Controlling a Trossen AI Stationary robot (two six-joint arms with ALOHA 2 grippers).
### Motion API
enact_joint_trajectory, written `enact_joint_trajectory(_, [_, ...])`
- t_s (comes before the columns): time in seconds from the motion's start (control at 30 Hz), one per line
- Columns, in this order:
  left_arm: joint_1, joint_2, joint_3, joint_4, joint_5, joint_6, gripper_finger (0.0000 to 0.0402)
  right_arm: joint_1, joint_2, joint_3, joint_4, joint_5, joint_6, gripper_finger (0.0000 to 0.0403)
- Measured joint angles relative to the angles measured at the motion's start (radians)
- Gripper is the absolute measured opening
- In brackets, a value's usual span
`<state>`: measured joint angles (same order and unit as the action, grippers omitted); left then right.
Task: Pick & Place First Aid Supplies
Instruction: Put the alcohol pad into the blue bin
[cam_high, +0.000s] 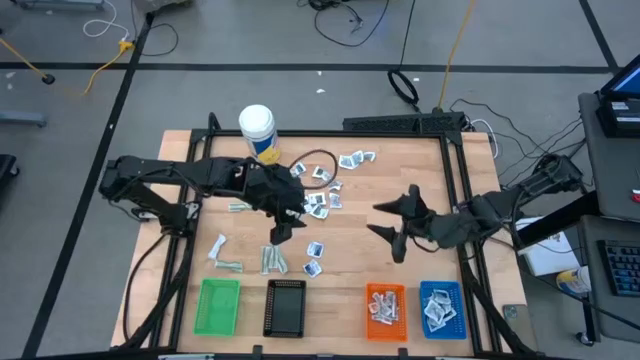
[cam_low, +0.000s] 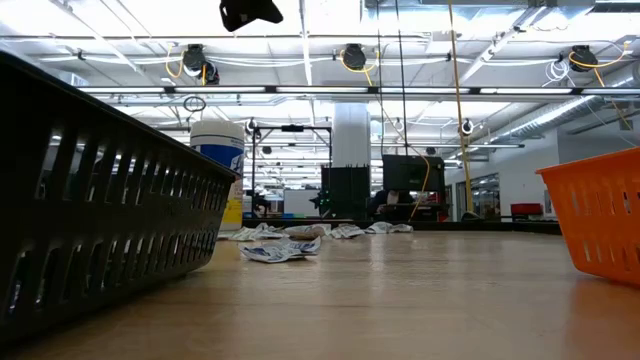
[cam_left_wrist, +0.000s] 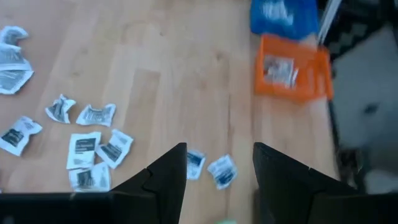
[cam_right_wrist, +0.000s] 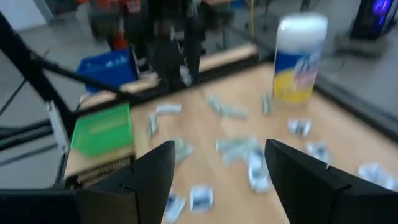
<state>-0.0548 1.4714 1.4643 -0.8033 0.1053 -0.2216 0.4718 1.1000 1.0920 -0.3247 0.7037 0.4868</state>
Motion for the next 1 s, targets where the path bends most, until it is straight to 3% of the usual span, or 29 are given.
enact_joint_trajectory(0.27, [-0.055, 0.140, 0.000, -0.055, -0.038, 0.154, 0.0187, -0.033, -0.056, 0.000, 0.180, 0.002, -0.210, 0.0242])
enact_joint_trajectory(0.57, [-0.092, 0.332, 0.000, -0.061, -0.095, 0.134, 0.0187, -0.046, -0.113, 0.000, 0.443, 0.003, -0.447, 0.0242])
enact_joint_trajectory(1.0, [-0.094, 0.582, 0.000, 0.007, -0.119, 0.091, 0.0187, -0.046, -0.124, 0.000, 0.431, -0.001, -0.529, 0.0242])
